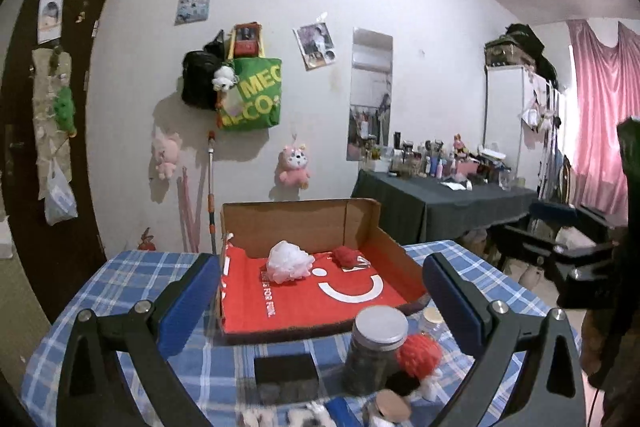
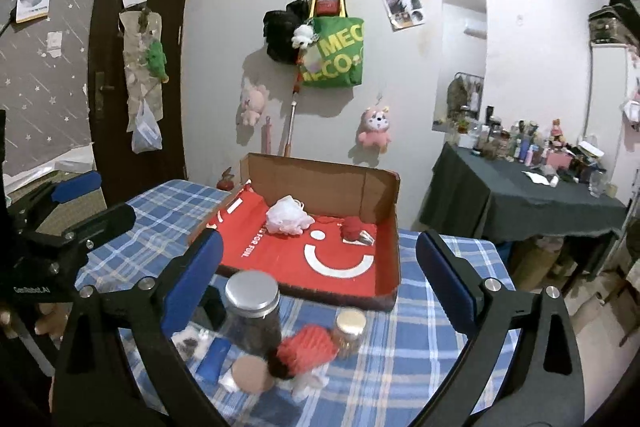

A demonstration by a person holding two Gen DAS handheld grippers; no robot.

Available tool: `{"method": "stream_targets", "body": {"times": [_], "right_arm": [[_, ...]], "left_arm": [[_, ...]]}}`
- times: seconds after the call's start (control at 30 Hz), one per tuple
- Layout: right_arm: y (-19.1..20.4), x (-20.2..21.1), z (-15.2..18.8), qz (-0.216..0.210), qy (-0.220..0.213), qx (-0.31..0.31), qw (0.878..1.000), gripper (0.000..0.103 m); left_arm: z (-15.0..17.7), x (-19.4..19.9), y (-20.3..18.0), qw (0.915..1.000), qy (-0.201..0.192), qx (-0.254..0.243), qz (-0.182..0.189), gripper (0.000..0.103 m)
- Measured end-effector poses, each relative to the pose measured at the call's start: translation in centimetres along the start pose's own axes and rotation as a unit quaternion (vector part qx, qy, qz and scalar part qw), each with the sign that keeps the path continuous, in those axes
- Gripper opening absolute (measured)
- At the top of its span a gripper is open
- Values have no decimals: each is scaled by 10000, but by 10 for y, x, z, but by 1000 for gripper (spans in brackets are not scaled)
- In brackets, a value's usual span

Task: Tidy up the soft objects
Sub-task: 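Withdraw both open tools from the box back toward the table items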

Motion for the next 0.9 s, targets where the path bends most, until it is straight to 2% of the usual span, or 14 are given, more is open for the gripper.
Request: {"method": "stream_targets", "body": {"times": [0.17, 0.33, 0.47, 0.67, 0.9], "right_arm": [[10, 19, 33, 194, -196, 35, 9996, 99], [10, 29, 68, 395, -317, -167, 9986, 99], [8, 29, 92, 621, -357, -244, 9971, 99], [1, 20, 126, 684, -167, -426, 9966, 99], [-4, -6, 168, 700, 392, -612, 9949, 99]], "left_arm": [[24, 20, -10, 9999, -61, 33, -131, 103], [52, 32, -18, 9990, -98, 65, -437, 103], [71, 32, -24, 9991, -53, 65, -404, 103], [95, 28, -30, 9987, 37, 1, -507, 103], [130, 8, -27, 9973, 570, 64, -459, 103]]}}
Point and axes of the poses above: each gripper's, at about its wrist camera, not at the fingertips, and x roughly against the way its jaws point, y to its left, z to its underside, the point moved 6 cm from there along -x, roughly the way its jaws point, and after that the axes turned 7 degrees about -x, right-handed, at the moved point
